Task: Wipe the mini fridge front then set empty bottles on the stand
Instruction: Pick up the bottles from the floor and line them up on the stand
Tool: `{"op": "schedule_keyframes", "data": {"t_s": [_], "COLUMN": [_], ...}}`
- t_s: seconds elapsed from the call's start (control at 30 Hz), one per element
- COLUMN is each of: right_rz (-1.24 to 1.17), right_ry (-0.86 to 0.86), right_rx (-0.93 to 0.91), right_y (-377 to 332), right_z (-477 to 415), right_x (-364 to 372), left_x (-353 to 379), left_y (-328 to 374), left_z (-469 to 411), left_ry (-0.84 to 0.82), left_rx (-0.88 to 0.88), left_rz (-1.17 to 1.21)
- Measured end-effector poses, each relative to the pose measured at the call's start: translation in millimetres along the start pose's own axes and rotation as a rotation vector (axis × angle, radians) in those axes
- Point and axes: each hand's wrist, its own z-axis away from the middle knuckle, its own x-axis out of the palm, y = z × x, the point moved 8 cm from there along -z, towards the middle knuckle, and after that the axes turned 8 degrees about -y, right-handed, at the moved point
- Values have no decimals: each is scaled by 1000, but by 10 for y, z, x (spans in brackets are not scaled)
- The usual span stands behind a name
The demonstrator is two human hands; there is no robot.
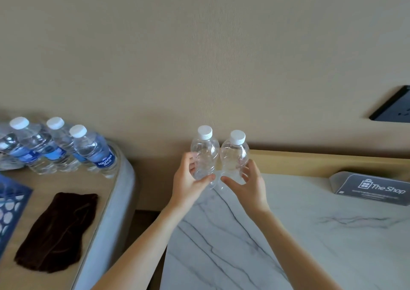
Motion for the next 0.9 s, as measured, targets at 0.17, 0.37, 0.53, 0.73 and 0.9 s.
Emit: {"op": "schedule_keyframes", "data": {"t_s": [0.17,0.37,0.53,0.73,0.9], "right_rz": [-42,11,79,112,84], "right_ry": [30,15,8,-10,-4], "right_rx": [-11,1,9,15,24], "right_y": [63,136,145,145,155], "right_z": [-82,-63,-68,-88,-88], "right_x": [7,43,38,57,60], "left_x": [33,27,23,20,25], "left_y": [-52,-52,-43,-37,-20], "left_z": [-53,-25,-16,-8,-3], "left_ry": [16,-1,-24,-35,-29], "left_rx": [1,26,8,-26,-29], "left_rz": [32,18,-25,-44,-44]}}
